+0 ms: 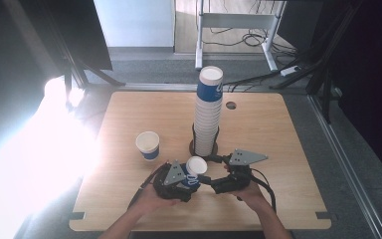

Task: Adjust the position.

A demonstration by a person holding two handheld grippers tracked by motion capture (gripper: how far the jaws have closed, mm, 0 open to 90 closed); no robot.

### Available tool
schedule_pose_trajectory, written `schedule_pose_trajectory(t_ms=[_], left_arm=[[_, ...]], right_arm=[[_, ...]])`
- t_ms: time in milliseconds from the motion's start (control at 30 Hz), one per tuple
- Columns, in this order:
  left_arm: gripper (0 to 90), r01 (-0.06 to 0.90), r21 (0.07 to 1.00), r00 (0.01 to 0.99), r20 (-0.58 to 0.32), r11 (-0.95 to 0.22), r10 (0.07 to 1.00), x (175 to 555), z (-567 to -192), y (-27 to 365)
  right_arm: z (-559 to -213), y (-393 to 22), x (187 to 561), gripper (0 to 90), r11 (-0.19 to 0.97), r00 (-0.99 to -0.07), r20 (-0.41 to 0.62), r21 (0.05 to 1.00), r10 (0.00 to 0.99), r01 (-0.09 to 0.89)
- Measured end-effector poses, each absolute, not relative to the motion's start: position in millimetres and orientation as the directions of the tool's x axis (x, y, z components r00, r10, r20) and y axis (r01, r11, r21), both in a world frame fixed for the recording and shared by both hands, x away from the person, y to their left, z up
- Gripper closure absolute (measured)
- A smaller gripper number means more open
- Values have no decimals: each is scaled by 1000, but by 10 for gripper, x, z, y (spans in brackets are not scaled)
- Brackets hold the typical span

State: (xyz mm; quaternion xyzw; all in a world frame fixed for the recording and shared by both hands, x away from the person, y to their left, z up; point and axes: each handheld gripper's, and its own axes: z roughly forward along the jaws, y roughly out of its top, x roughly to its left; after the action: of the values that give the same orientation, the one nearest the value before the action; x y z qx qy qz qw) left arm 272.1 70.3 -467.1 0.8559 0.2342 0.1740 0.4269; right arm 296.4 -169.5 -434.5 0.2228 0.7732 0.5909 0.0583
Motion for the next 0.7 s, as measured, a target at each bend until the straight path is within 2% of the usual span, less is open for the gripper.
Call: schedule_pose_trajectory(t_ms=[700], left_arm=[[206, 191, 651, 867, 240, -735, 437, 2734, -4578, 540]], right_arm=[[-4449, -1648, 2984, 137, 284, -901, 198, 904, 385, 320]])
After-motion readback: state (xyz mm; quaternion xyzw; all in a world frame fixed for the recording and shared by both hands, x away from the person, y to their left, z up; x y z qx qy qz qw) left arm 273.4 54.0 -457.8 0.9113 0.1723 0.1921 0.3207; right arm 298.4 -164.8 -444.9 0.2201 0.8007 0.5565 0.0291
